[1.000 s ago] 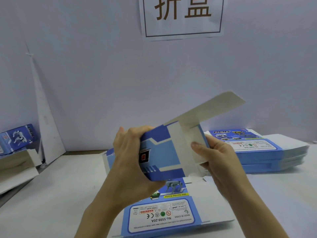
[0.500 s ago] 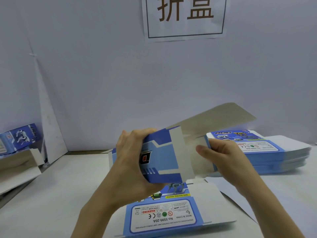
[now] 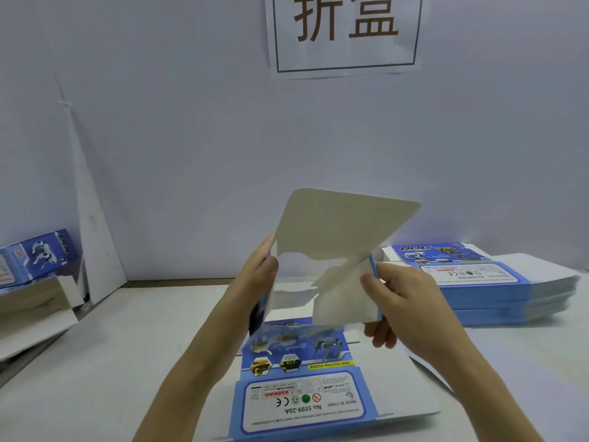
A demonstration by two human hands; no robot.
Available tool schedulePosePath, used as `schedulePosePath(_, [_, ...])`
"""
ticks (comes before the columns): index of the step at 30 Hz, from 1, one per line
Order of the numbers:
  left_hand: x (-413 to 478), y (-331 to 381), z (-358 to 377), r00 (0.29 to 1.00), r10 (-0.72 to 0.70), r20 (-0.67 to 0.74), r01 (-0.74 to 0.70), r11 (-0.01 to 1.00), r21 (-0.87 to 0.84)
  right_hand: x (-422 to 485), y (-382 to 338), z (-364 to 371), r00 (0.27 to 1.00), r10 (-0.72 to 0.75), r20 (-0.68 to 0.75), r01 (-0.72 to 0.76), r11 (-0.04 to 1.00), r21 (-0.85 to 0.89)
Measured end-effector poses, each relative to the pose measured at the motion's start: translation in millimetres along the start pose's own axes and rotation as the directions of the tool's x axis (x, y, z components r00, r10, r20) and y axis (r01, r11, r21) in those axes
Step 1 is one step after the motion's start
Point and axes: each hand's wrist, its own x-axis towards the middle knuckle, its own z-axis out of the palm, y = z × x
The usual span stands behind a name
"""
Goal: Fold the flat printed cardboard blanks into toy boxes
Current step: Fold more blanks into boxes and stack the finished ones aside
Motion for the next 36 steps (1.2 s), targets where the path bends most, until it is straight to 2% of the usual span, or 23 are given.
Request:
schedulePosePath(4, [16,-5,12,0.984,-0.153,-0.092,0.16,0.985,0.069,-1,-2,-1,1.0,-0.011,-0.021,0.012,1.0,0.009])
schedulePosePath(7, [3,-17,2,0.971,-0.212,-0.112,0.213,0.977,-0.003,-5,-7,1,0.996,-0.074,-0.049,0.069,0.992,-0.105])
schedulePosePath(8, [1,-21,-3,0.957,-0.232,-0.175,0.248,0.966,0.073,-6,-9,5,0.991,-0.124,-0.053,0.112,0.975,-0.191])
schedulePosePath(9, [0,-26,-7,0.935,-0.245,-0.258,0.305,0.925,0.226,-8,-10,8,0.982,-0.181,-0.046,0.159,0.94,-0.303])
schedulePosePath(11, [3,-33,-8,0.906,-0.187,-0.38,0.396,0.692,0.604,-9,-11,17,0.963,-0.268,-0.026,0.22,0.839,-0.497])
schedulePosePath(12, [2,-32,-4,0.898,-0.081,-0.433,0.393,0.591,0.704,-9,-11,20,0.959,-0.283,-0.031,0.225,0.819,-0.527])
schedulePosePath(13, [0,-30,0,0.886,0.047,-0.462,0.365,0.546,0.754,-8,-11,23,0.959,-0.28,-0.036,0.219,0.817,-0.533])
schedulePosePath(14, [-1,-30,3,0.862,0.145,-0.486,0.333,0.56,0.758,-7,-10,25,0.962,-0.271,-0.038,0.21,0.821,-0.531])
schedulePosePath(17, [-2,-29,4,0.791,0.255,-0.557,0.275,0.664,0.695,-6,-5,28,0.971,-0.239,-0.032,0.198,0.867,-0.457])
schedulePosePath(20, [-2,-33,3,0.796,0.321,-0.514,0.265,0.578,0.772,-5,-3,29,0.984,-0.179,-0.015,0.162,0.921,-0.355])
schedulePosePath(23, [-1,-37,6,0.817,0.349,-0.458,0.177,0.605,0.777,-6,-3,29,0.996,-0.089,-0.019,0.081,0.96,-0.268])
schedulePosePath(25, [-1,-36,7,0.837,0.337,-0.432,0.066,0.721,0.689,-4,-3,27,0.996,-0.018,-0.09,0.008,0.994,-0.106])
schedulePosePath(26, [0,-34,7,0.861,0.277,-0.427,0.034,0.806,0.59,-3,-4,25,0.991,0.042,-0.127,-0.04,0.999,0.018])
schedulePosePath(28, [1,-35,5,0.925,0.121,-0.361,0.001,0.948,0.319,0,-5,20,0.975,0.174,-0.14,-0.127,0.948,0.291])
schedulePosePath(29, [1,-37,3,0.944,0.107,-0.312,-0.014,0.958,0.286,1,-6,17,0.967,0.221,-0.125,-0.153,0.899,0.41])
schedulePosePath(31, [-1,-40,8,0.967,0.175,-0.186,-0.075,0.89,0.45,2,-8,12,0.963,0.25,-0.096,-0.166,0.839,0.519])
schedulePosePath(33, [-1,-48,14,0.968,0.234,-0.088,-0.124,0.756,0.642,0,-13,9,0.975,0.217,-0.042,-0.167,0.847,0.505])
schedulePosePath(34, [1,-53,16,0.962,0.264,-0.076,-0.135,0.696,0.706,-3,-16,7,0.982,0.19,0.002,-0.166,0.849,0.502])
schedulePosePath(36, [5,-57,18,0.938,0.327,-0.11,-0.139,0.65,0.747,-9,-24,5,0.98,0.165,0.108,-0.197,0.836,0.512])
